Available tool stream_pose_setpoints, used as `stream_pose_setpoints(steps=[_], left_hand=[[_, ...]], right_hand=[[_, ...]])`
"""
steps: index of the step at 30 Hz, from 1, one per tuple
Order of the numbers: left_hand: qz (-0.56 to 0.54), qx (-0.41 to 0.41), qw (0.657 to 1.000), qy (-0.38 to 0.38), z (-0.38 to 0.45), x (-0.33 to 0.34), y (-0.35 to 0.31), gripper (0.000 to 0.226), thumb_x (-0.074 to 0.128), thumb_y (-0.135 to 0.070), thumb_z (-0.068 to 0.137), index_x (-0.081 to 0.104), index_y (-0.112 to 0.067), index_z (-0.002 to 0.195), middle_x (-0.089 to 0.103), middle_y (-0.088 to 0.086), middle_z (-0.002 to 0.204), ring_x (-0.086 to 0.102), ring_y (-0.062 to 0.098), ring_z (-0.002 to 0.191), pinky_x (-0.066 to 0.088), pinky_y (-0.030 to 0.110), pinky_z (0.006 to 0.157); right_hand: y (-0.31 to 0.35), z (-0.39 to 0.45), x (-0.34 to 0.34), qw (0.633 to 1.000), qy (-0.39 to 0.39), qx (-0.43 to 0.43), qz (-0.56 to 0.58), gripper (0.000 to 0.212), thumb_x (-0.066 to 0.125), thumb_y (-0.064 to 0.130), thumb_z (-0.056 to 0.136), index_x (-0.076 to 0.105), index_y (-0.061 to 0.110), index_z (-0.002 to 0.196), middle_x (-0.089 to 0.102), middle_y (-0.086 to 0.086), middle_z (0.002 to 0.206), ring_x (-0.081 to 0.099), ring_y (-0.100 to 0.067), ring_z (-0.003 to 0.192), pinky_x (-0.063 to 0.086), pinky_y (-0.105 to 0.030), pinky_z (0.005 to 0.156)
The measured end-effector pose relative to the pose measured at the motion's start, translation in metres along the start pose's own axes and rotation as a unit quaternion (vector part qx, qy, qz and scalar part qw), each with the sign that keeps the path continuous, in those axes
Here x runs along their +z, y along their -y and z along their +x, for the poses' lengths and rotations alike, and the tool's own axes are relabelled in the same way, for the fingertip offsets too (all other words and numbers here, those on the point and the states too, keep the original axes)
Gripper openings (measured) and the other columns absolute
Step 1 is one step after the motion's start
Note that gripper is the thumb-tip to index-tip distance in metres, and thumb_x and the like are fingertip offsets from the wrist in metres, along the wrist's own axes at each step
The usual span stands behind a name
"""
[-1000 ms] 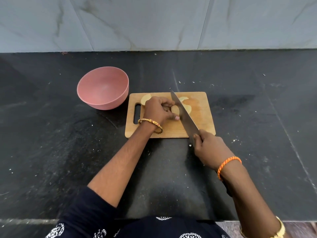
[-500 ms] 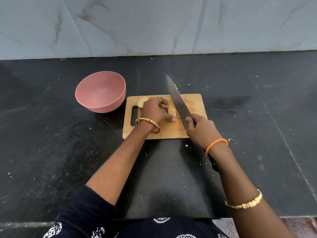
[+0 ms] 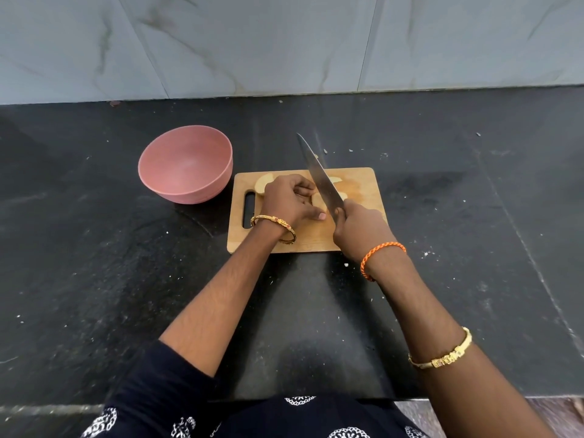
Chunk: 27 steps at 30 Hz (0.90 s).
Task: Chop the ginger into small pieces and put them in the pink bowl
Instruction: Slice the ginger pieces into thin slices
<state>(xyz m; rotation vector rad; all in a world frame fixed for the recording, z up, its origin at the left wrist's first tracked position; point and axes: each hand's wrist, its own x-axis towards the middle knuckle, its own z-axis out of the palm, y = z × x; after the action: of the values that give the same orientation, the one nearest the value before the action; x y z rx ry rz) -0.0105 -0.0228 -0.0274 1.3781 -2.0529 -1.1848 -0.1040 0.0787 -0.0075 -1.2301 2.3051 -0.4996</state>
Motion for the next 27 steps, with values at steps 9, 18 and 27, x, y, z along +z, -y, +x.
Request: stream_pose_setpoints(steps=[9, 18, 27], left_hand=[[-0.004, -0.001, 1.000, -0.001, 0.000, 0.000, 0.001, 0.058, 0.089, -0.015, 0.050, 0.067, -0.008, 0.103, 0.071, 0.005, 0.096, 0.060, 0.002, 0.067, 0.049, 0.007, 0.062], [-0.007, 0.008, 1.000, 0.003, -0.003, -0.002, -0.001, 0.058, 0.089, -0.014, 0.051, 0.067, -0.007, 0.104, 0.070, 0.005, 0.098, 0.063, 0.009, 0.081, 0.052, 0.016, 0.073], [-0.001, -0.015, 1.000, 0.008, -0.006, -0.002, -0.004, 0.045, 0.088, -0.014, 0.054, 0.070, -0.008, 0.094, 0.059, -0.010, 0.065, 0.052, -0.002, 0.058, 0.042, -0.002, 0.054]], right_hand=[[-0.004, -0.014, 0.011, 0.998, 0.034, 0.042, -0.024, 0.025, 0.033, 0.028, 0.100, 0.050, 0.012, 0.111, 0.058, -0.016, 0.096, 0.058, -0.034, 0.088, 0.047, -0.036, 0.073], [-0.024, -0.055, -0.013, 0.996, 0.061, 0.057, -0.033, 0.020, 0.035, 0.029, 0.099, 0.048, 0.016, 0.090, 0.052, -0.013, 0.082, 0.050, -0.032, 0.078, 0.047, -0.035, 0.074], [-0.020, -0.037, -0.019, 0.999, -0.002, 0.029, 0.025, 0.024, 0.037, 0.029, 0.098, 0.048, 0.016, 0.081, 0.057, -0.012, 0.081, 0.056, -0.032, 0.075, 0.047, -0.034, 0.069]])
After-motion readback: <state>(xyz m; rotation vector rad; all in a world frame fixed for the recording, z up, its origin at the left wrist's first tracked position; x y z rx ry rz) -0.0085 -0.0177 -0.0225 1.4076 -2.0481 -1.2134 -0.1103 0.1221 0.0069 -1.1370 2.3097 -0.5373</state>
